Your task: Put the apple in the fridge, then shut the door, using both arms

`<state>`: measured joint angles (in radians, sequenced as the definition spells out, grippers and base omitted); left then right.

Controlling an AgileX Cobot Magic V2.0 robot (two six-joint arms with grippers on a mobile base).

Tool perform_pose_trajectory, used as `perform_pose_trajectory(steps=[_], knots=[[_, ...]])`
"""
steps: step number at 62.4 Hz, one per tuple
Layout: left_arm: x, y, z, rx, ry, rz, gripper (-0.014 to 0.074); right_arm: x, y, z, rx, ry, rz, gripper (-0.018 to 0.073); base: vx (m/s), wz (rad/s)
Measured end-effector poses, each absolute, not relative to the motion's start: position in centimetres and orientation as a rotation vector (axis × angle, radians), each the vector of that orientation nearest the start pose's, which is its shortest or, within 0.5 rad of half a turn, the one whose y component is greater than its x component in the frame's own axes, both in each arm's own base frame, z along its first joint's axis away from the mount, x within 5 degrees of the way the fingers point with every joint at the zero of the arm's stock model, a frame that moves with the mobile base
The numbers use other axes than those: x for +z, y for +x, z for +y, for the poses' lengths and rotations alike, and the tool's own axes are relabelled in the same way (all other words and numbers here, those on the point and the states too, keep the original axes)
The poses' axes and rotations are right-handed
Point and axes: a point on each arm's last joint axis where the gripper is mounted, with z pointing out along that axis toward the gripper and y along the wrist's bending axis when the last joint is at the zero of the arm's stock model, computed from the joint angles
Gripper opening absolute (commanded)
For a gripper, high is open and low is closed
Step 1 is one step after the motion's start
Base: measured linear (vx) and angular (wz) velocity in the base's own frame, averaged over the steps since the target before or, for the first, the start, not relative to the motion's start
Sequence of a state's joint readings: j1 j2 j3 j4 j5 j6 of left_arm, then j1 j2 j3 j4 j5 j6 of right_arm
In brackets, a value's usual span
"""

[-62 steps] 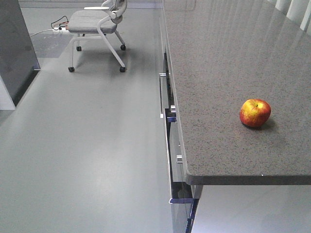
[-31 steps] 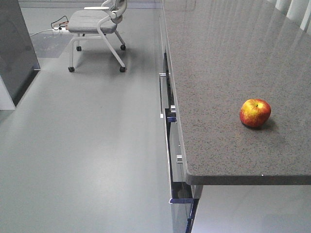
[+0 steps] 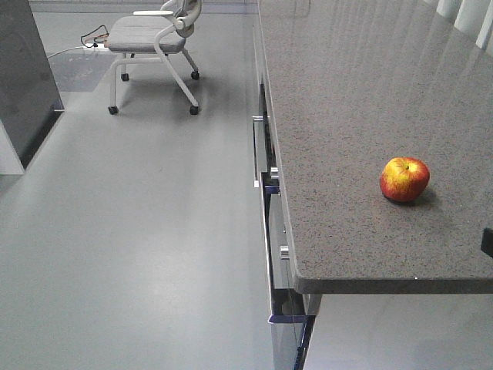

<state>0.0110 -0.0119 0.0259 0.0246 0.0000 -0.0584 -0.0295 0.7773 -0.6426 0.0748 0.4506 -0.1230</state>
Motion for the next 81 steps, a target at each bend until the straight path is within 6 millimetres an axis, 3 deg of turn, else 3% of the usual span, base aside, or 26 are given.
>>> perform_pose_trajectory(steps=[12,31,38,81], knots=[[20.5,5.6,0.1,-0.018,-0.033,1.497,-0.0006,32.0,18.3,-0.2,-0.032,-0.112,2.208,0.0113,0.0,0.0],[20.5,5.6,0.1,-0.018,-0.033,1.497,-0.0006,31.8,22.6,-0.2,-0.008,-0.126,2.359,0.0525,0.0,0.0],[20.5,5.6,0.1,-0.018,-0.033,1.497,-0.0006,31.6,24.1,-0.2,-0.006,-0.127,2.381,0.0616,0.0,0.0],[20.5,5.6,0.1,-0.018,-0.033,1.497,-0.0006,27.6,35.8,-0.8,-0.028,-0.156,2.52,0.0617,0.0,0.0]])
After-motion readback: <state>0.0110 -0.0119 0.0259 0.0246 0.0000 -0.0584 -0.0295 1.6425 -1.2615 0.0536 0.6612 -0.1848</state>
